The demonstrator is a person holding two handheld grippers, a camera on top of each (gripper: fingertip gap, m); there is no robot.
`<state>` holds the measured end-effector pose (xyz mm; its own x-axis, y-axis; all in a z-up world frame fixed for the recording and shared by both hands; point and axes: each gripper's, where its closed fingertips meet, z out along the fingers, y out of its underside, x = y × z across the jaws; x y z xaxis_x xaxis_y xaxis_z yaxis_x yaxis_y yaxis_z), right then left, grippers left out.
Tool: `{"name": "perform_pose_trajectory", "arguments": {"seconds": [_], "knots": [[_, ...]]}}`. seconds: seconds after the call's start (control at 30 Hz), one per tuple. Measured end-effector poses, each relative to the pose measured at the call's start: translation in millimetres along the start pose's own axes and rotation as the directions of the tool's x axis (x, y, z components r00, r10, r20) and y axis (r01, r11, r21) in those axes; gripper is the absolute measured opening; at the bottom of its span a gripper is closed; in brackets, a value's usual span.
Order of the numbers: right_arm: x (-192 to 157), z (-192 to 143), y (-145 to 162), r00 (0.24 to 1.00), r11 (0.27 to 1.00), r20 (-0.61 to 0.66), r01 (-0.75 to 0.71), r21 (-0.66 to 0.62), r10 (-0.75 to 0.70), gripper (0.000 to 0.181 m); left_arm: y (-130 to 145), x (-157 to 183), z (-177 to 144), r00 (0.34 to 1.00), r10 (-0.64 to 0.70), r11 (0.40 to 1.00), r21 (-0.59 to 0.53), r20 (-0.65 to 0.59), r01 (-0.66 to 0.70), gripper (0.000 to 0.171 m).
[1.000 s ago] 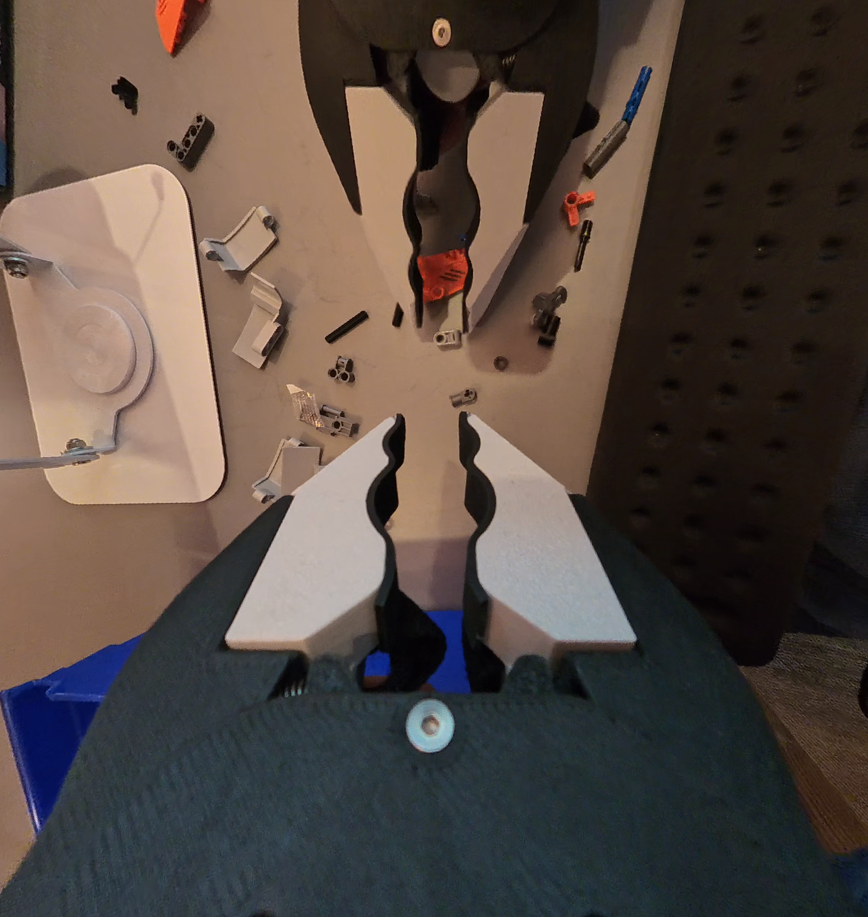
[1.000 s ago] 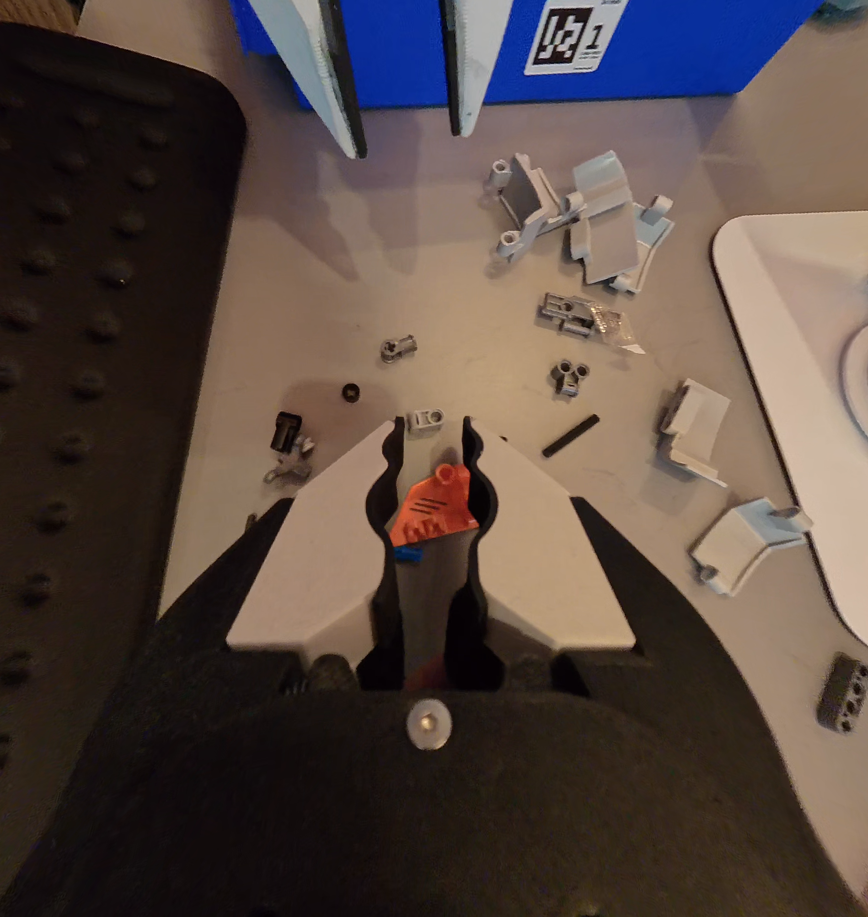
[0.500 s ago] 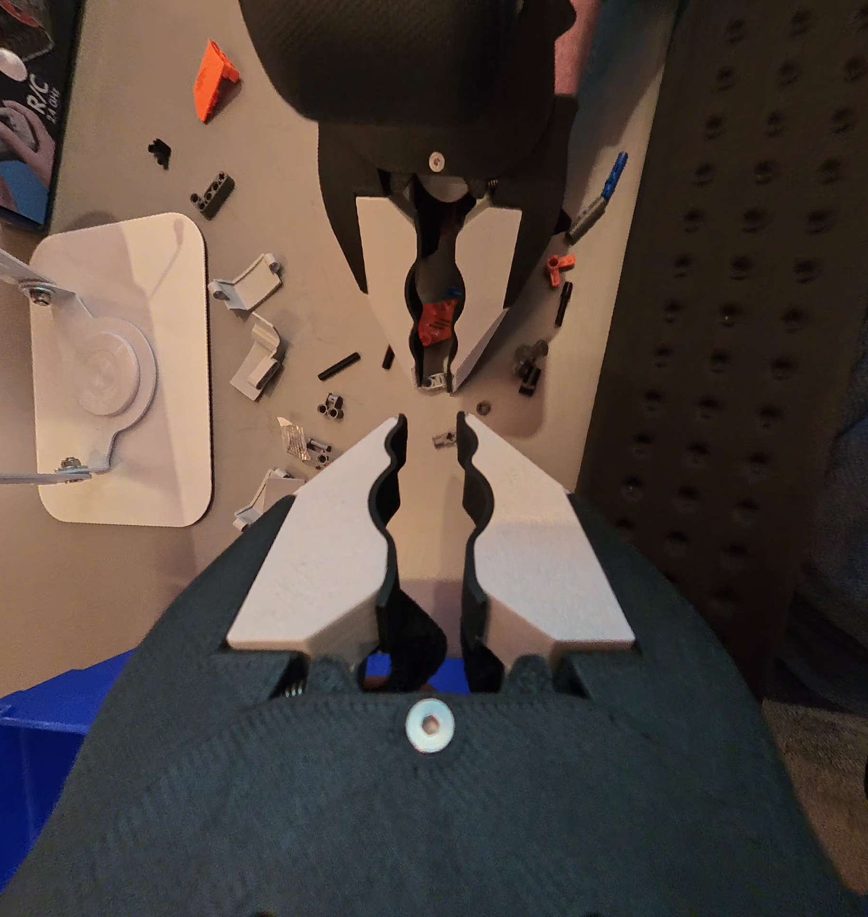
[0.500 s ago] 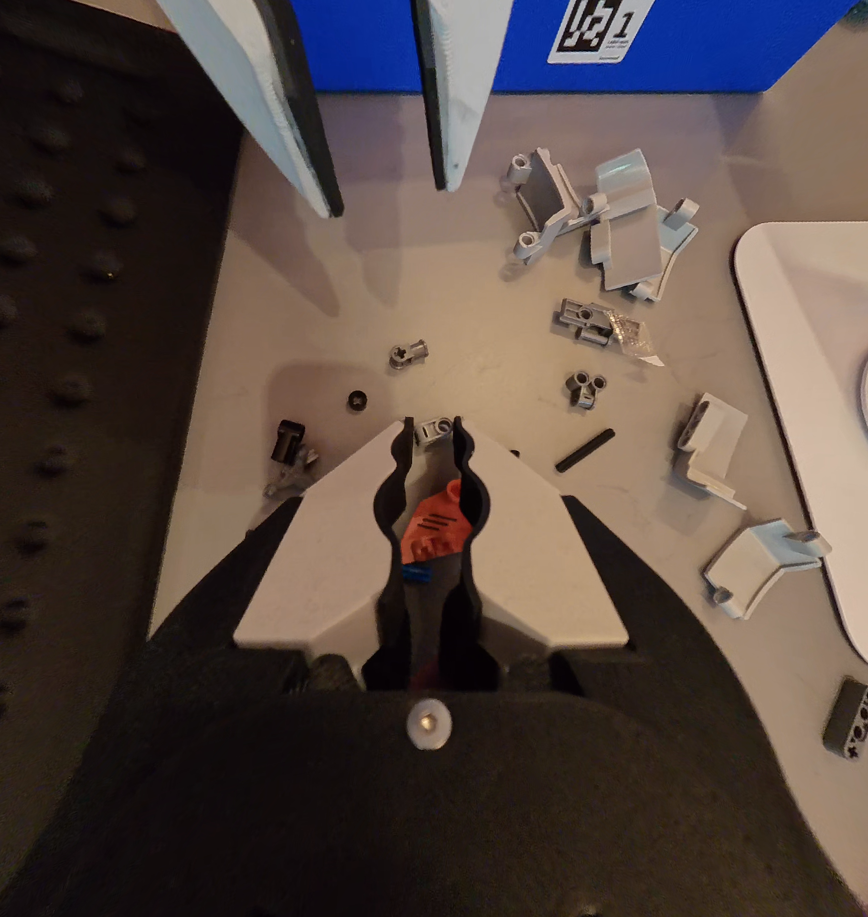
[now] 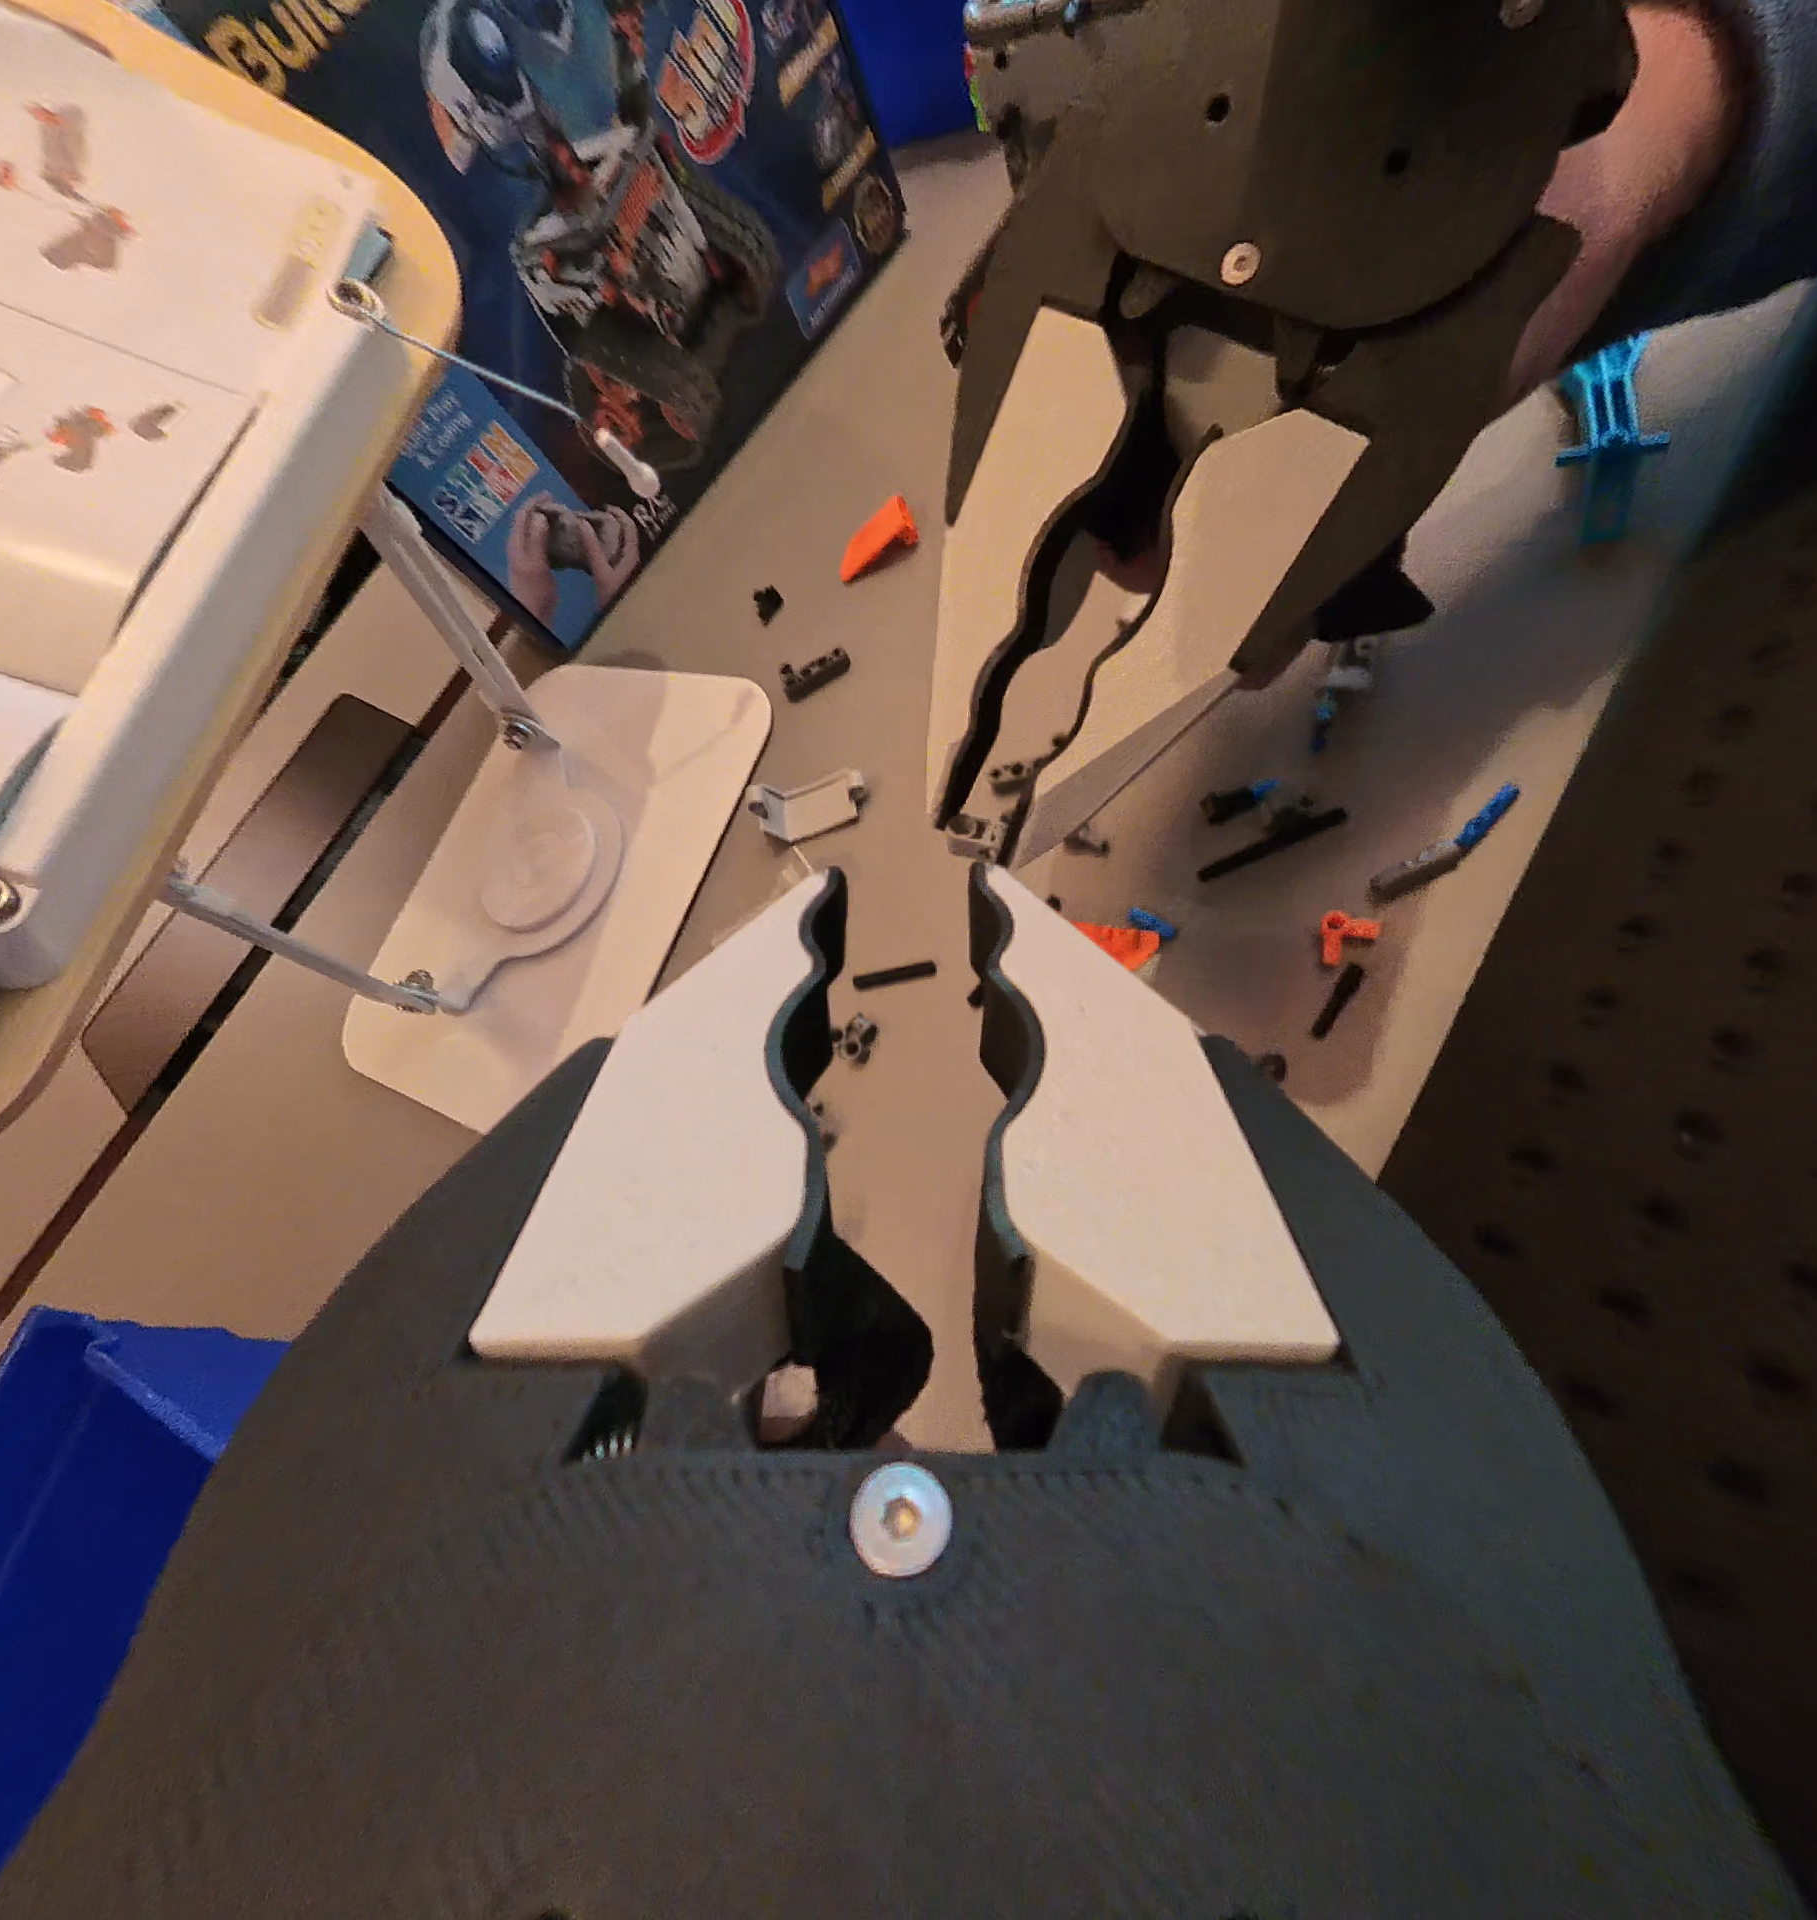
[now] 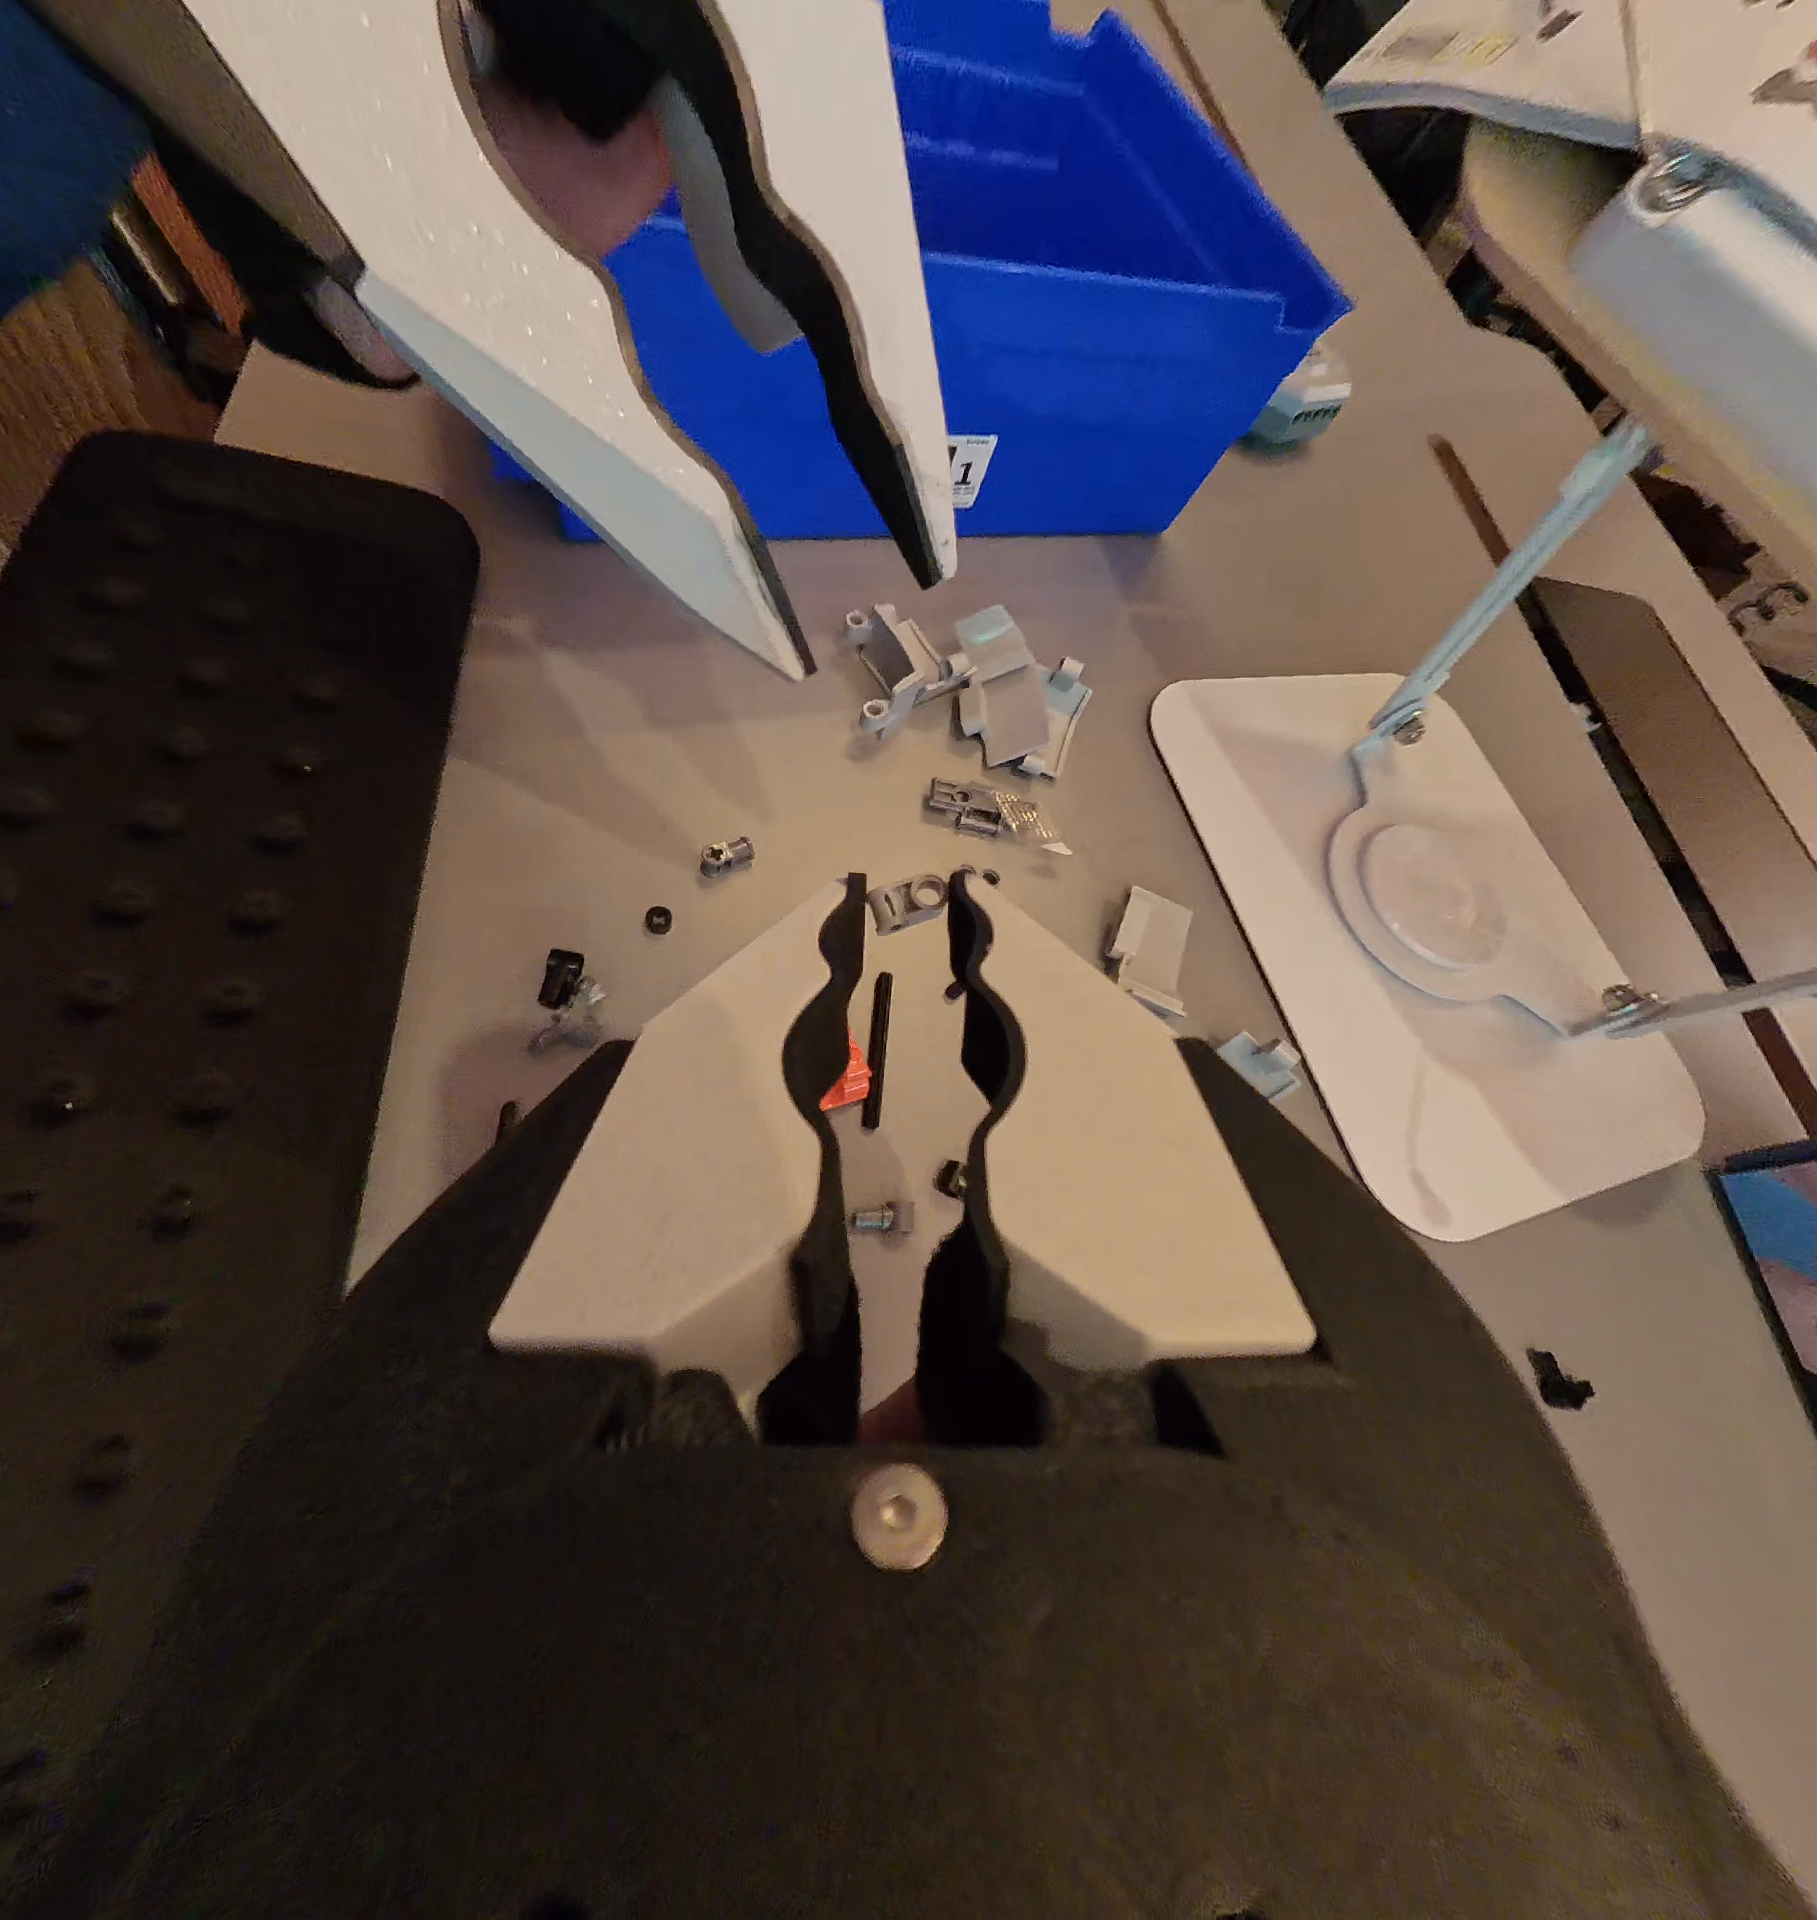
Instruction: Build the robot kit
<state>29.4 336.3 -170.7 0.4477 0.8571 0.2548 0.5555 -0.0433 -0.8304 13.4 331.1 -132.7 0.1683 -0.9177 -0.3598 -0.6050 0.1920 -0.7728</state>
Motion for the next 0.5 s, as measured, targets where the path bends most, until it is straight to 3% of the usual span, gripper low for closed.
{"name": "perform_pose_trajectory", "arguments": {"seconds": [0.17, 0.33, 0.5], "knots": [[4, -20, 1, 0.998, 0.998, -0.054, -0.019, 0.052, 0.022, 0.013, -12, 10, 6, 0.999, -0.022, 0.997, 0.081, 0.023, 0.020, 0.023], [9, -33, 5, 0.993, 0.991, -0.065, -0.091, 0.100, 0.098, 0.013, -17, 12, 15, 0.981, 0.109, 0.989, 0.076, 0.160, -0.123, 0.025], [12, -34, 2, 0.988, 0.981, -0.053, -0.139, 0.137, 0.147, 0.013, -22, 25, 30, 0.982, 0.111, 0.985, 0.115, 0.155, -0.129, 0.025]]}}
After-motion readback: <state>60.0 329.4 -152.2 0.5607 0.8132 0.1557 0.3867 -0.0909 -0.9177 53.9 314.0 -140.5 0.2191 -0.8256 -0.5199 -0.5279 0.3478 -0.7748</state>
